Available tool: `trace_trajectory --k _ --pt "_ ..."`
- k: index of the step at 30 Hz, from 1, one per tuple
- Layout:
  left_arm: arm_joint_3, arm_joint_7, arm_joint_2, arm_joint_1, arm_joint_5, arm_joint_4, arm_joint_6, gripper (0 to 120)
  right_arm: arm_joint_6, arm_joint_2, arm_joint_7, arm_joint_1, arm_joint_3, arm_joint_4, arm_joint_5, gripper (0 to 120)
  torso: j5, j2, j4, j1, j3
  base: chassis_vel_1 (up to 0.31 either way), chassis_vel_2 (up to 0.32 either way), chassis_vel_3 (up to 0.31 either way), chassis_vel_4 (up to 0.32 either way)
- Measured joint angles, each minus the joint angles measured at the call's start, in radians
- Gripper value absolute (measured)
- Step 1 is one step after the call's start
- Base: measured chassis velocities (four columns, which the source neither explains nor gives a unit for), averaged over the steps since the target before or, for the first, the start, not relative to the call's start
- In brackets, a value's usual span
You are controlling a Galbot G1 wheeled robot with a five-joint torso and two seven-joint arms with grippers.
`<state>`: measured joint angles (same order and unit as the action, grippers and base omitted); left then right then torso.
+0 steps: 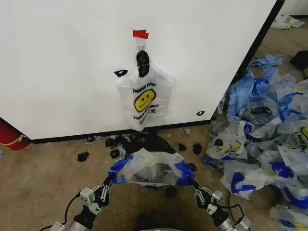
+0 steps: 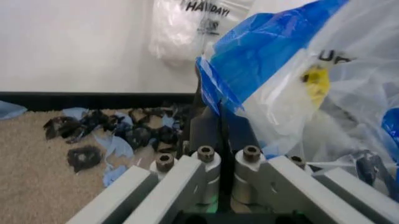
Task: Pick up the garbage bag from the wall and place it over the trash bin.
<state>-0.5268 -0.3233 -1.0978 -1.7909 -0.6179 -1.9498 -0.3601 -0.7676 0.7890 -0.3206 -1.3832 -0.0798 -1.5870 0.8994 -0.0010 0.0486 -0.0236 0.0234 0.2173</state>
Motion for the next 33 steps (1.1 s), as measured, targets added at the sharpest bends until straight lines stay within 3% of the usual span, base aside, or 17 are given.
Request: trace_trajectory --k 33 --pt "0.067 0.035 0.036 0.168 -0.006 0.147 0.059 0 0.038 0.117 0.046 0.194 -0.050 0.193 -0.017 0 0.0000 0.000 0.0000 0.000 0.000 0.000 0.000 0.000 0.000"
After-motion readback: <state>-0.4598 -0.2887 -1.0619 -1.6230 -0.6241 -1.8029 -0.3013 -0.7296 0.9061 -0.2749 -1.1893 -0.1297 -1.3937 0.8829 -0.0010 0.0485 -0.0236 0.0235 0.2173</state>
